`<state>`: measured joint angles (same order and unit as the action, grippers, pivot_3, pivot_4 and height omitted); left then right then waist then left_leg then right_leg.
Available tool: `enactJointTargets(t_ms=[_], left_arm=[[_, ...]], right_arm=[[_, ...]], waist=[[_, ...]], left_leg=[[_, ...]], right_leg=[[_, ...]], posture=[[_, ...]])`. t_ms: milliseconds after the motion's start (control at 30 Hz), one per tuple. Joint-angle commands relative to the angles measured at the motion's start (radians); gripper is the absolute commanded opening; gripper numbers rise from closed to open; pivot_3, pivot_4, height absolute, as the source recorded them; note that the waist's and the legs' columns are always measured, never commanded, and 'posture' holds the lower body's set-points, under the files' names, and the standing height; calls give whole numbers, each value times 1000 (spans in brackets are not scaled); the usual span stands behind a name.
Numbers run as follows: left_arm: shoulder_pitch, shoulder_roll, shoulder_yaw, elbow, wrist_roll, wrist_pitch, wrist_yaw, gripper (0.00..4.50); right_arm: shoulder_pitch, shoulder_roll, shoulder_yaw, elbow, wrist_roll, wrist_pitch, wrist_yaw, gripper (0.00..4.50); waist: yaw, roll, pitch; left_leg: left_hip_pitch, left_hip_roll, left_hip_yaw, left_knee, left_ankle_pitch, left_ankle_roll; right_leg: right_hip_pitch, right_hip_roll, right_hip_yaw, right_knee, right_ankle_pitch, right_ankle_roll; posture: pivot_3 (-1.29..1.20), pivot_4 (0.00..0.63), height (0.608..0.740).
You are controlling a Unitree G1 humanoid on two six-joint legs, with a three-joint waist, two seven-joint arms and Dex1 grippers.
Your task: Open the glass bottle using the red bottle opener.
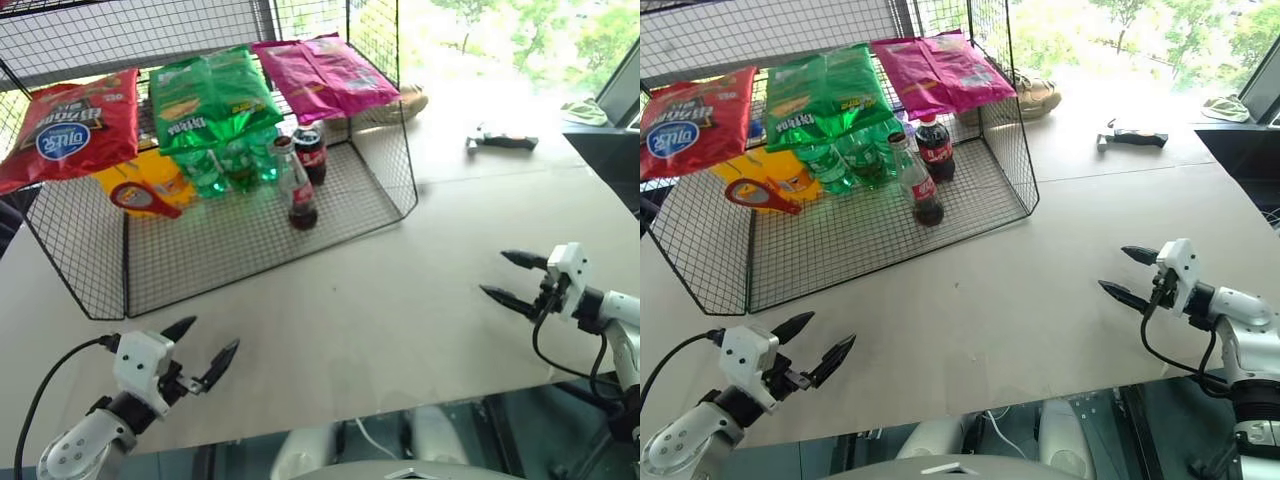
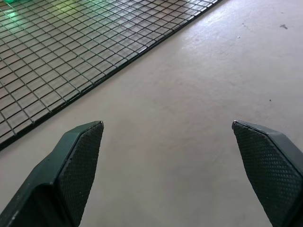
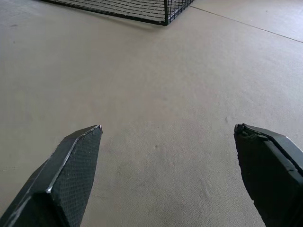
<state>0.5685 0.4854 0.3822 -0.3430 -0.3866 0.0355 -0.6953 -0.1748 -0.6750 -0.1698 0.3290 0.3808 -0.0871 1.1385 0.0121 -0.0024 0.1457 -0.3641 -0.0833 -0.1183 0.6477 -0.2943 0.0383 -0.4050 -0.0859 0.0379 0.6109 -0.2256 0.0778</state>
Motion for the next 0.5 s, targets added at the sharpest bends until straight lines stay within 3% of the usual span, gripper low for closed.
enactJointTargets(t_ms=[33,500], left_arm=[[3,-2,13,-11,-1,-20,-1,4500],[-18,-8,18,1,13,-14,26,4500]], right_arm=[[-1,2,-11,-36,11,3,-2,4490],[-14,41,8,-97,11,64,-42,4490]], waist=[[0,0,0],[0,0,0]], left_leg=[[0,0,0,0,0,0],[0,0,0,1,0,0]], right_leg=[[0,0,0,0,0,0],[0,0,0,1,0,0]], posture=[[0,150,740],[0,150,740]])
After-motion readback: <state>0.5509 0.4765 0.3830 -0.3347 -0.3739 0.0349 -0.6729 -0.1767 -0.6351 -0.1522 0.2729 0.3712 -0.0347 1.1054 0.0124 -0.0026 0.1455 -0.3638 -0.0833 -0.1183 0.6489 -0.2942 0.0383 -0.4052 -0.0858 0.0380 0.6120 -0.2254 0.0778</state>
